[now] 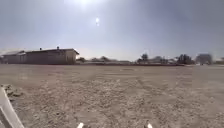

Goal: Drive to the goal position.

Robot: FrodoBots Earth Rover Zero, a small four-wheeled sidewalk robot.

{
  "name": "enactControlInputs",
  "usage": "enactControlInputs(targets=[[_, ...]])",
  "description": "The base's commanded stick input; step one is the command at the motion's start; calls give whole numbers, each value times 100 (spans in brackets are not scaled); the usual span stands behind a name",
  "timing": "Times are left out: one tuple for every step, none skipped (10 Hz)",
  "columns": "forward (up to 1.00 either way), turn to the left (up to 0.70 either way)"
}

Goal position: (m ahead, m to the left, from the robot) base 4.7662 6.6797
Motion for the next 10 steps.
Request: enactControlInputs(targets=[[70,35],[70,35],[70,35],[70,35],[70,35],[70,35],[70,35],[70,35],[70,31],[70,27]])
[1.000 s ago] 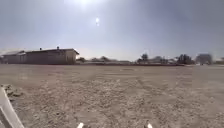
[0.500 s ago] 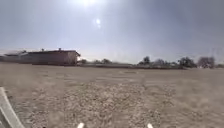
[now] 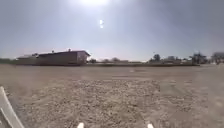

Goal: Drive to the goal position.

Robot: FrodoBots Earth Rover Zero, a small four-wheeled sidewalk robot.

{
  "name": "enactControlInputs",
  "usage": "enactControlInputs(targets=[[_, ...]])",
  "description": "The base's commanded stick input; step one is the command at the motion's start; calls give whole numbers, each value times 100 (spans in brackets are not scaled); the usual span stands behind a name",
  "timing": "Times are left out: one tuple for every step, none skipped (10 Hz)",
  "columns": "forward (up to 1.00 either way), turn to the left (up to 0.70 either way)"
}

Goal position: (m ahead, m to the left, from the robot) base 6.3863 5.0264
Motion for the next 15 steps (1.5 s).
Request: enactControlInputs(targets=[[70,13],[70,0],[70,0],[70,0],[70,0],[70,0],[70,0],[70,0],[70,0],[70,0],[70,0],[70,0],[70,0],[70,0],[70,0]])
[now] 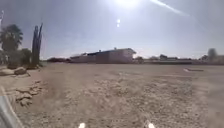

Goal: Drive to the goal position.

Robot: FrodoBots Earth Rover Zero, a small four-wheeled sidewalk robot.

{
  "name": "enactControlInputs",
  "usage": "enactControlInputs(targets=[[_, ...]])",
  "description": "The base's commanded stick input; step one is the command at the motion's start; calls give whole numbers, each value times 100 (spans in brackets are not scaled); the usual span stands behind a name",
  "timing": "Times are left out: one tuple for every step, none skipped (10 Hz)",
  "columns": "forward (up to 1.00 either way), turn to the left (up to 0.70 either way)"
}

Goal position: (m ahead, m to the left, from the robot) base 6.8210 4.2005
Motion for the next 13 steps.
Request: enactControlInputs(targets=[[70,0],[70,0],[70,0],[70,0],[70,0],[70,0],[70,0],[70,0],[70,0],[70,0],[70,0],[70,0],[70,0]])
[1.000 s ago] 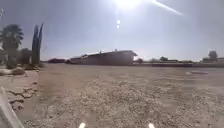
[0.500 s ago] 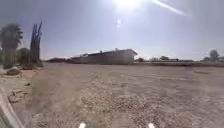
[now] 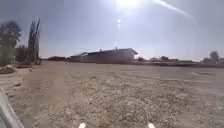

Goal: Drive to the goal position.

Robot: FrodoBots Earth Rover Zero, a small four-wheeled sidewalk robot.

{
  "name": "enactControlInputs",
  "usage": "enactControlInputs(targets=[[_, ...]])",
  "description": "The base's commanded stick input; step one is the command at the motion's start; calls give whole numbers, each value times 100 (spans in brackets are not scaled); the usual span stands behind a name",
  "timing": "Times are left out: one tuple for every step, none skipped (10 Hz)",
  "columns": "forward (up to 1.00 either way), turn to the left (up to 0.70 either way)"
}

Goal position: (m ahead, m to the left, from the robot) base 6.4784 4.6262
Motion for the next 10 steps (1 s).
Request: enactControlInputs(targets=[[70,0],[70,0],[70,0],[70,0],[70,0],[70,0],[70,0],[70,0],[70,0],[70,0]])
